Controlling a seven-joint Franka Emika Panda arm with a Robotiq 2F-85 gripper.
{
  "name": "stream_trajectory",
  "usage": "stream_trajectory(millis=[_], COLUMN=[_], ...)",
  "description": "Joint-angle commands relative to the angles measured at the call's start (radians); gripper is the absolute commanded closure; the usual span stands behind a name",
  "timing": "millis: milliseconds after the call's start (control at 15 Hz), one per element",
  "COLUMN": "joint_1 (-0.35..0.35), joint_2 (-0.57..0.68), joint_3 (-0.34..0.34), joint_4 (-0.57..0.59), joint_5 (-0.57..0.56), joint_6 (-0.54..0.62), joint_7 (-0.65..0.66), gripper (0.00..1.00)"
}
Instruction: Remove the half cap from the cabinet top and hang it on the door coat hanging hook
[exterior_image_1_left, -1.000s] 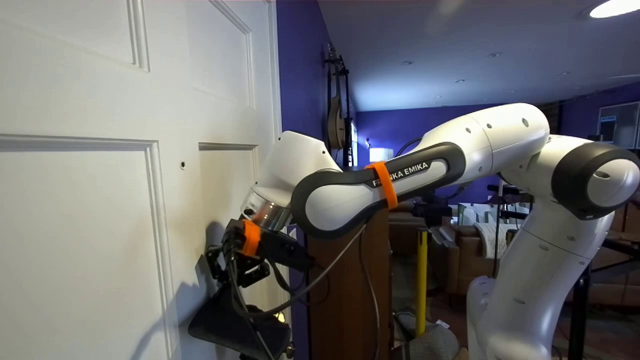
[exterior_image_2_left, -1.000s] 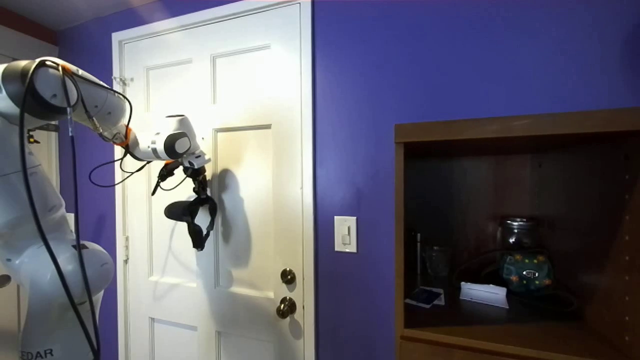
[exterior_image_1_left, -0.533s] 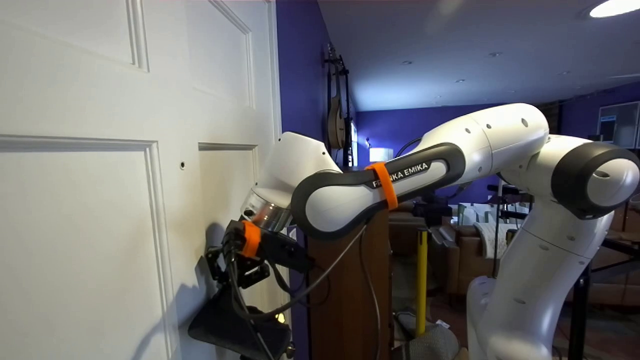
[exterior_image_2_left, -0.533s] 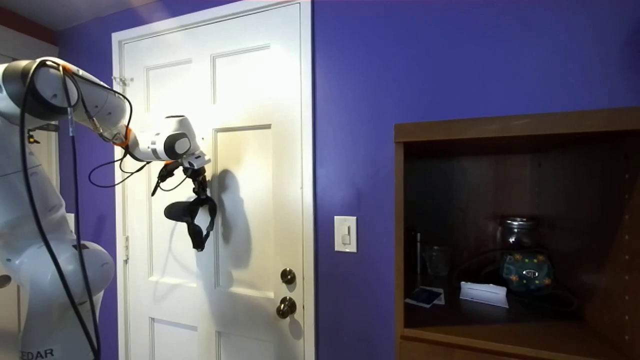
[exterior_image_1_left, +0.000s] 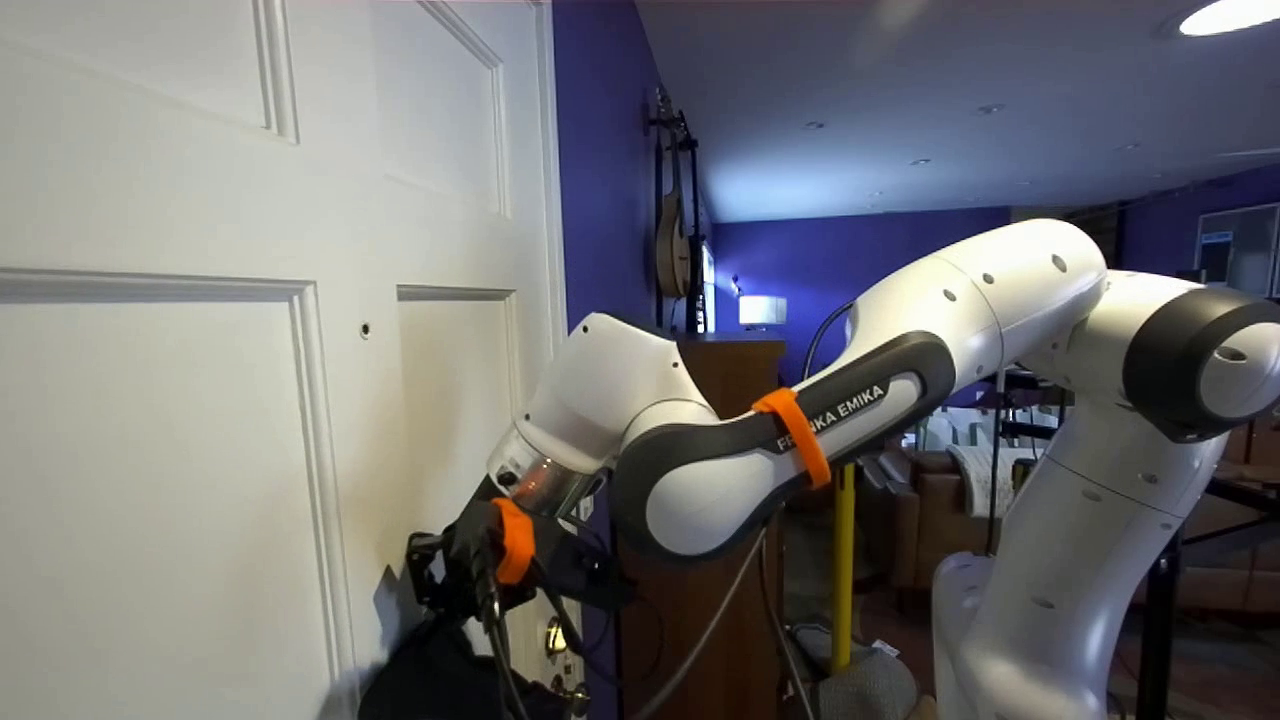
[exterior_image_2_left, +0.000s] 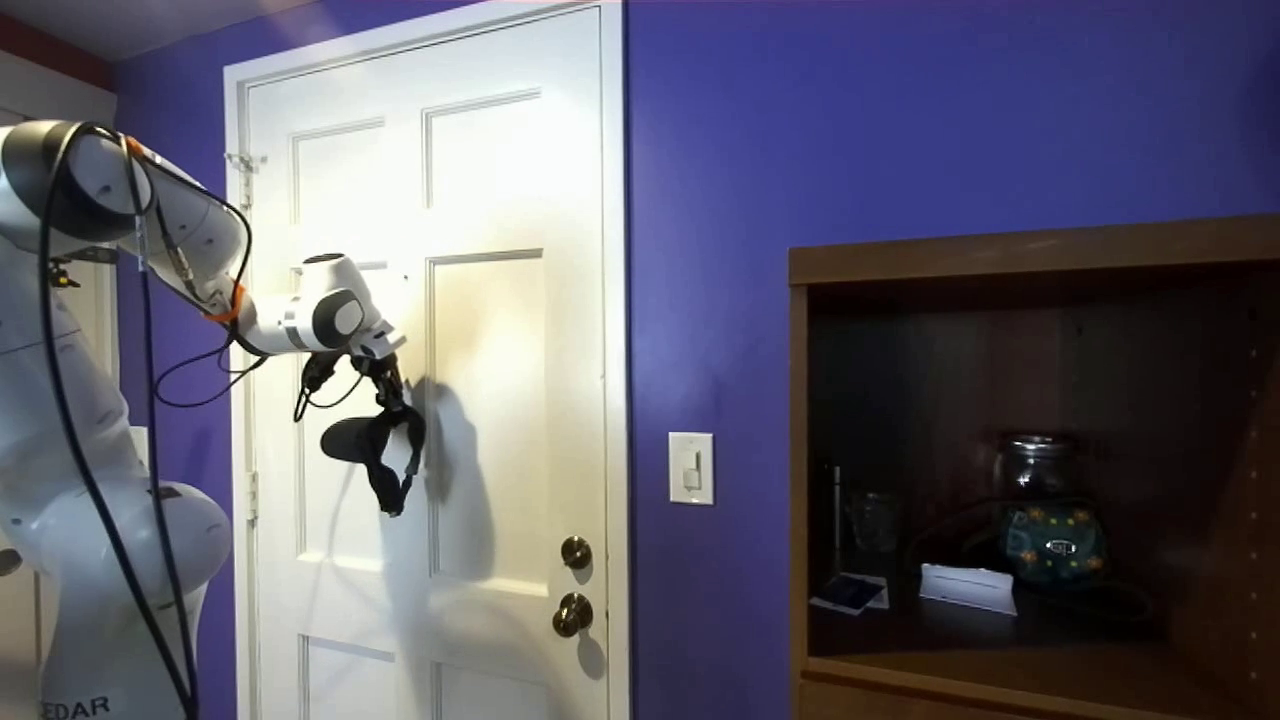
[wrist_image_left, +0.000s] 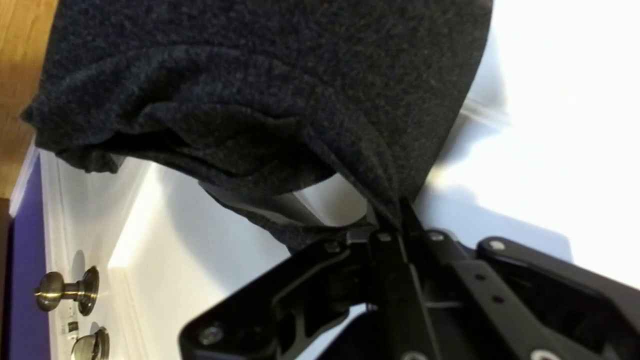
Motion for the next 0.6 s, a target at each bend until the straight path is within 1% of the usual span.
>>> stream_trajectory(millis=[0,200,533], joint_1=[-0.014,-0.043,-0.069], joint_2=[-0.028,-0.022,-0.011], joint_3=[0.035,0.068,0.094], joint_4=[-0.078,-0.107,-0.148], joint_5=[-0.050,-0.094,-0.133], joint_6=[0.109,0.194,0.260], joint_7=[0.099,0.145,0.159], gripper=[0.99,0.99,0.99])
